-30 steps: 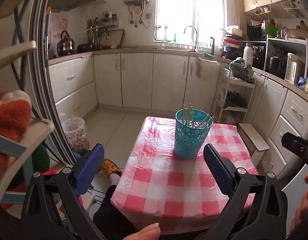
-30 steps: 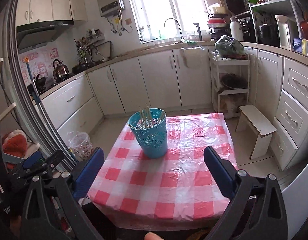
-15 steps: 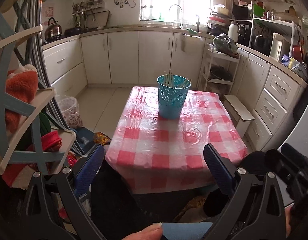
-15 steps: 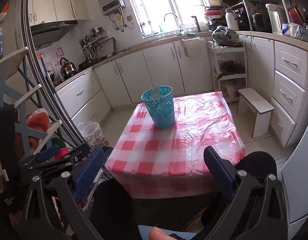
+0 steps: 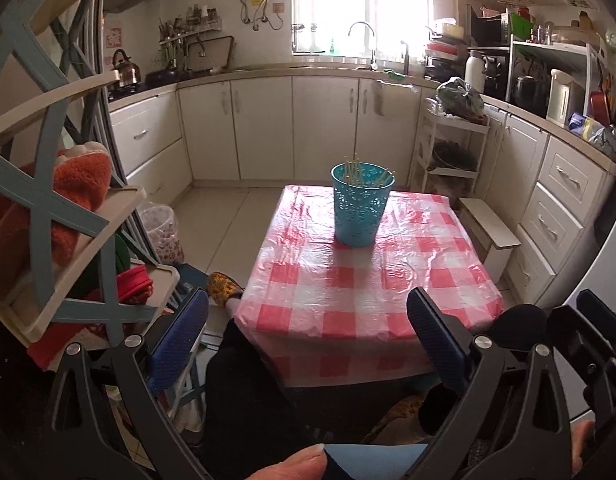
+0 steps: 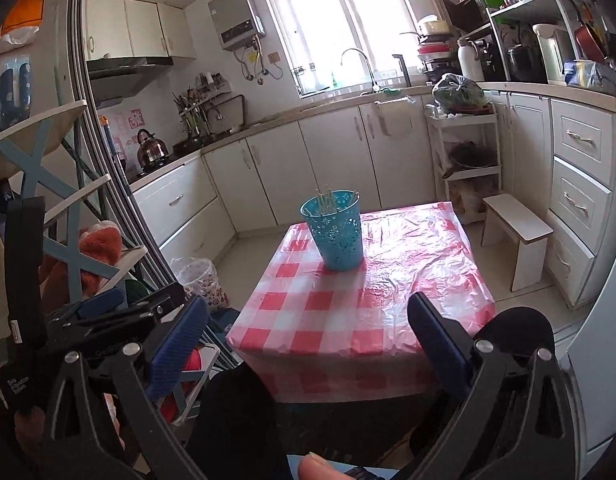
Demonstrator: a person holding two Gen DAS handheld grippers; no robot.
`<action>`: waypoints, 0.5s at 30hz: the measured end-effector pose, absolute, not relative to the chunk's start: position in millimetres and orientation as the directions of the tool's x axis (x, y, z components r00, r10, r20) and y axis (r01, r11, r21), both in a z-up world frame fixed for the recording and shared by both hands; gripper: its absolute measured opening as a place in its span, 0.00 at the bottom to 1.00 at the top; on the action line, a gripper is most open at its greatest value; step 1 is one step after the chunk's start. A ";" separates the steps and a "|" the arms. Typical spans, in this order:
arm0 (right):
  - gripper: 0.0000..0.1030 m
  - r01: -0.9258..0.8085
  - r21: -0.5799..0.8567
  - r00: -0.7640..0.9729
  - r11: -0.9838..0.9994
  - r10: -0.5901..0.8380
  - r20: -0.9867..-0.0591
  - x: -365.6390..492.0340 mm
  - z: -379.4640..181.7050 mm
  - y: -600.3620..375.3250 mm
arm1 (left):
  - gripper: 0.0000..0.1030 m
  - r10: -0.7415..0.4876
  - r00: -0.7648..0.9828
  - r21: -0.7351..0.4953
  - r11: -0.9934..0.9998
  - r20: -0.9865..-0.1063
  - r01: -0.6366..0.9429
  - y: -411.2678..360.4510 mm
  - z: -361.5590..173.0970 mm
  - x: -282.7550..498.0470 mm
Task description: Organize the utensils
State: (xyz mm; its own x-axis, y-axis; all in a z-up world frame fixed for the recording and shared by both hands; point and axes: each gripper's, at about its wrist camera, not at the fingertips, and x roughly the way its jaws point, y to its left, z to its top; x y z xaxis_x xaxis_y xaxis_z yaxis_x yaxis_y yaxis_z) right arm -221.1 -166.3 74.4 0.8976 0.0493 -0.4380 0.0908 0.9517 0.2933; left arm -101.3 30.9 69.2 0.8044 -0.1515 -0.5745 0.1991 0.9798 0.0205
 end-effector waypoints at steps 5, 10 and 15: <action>0.93 0.100 0.301 0.891 0.948 0.049 -0.452 -221.3 71.8 -169.2 | 0.93 -0.089 0.839 0.101 0.980 -0.537 0.168 23.4 72.0 -111.2; 0.93 0.108 0.294 0.895 0.950 0.036 -0.444 -224.4 73.7 -168.5 | 0.93 -0.091 0.838 0.109 0.978 -0.538 0.176 20.2 73.8 -113.3; 0.93 0.122 0.293 0.900 0.948 0.018 -0.435 -227.6 75.3 -169.0 | 0.93 -0.105 0.840 0.087 0.980 -0.532 0.178 21.0 75.9 -116.4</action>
State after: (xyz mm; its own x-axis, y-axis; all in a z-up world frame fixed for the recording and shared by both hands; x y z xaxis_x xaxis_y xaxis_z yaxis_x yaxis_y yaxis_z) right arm -227.6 -169.0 75.3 0.9003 0.0183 -0.4349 0.1222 0.9483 0.2928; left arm -116.4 21.0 75.9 0.8400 -0.1053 -0.5323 0.1779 0.9802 0.0867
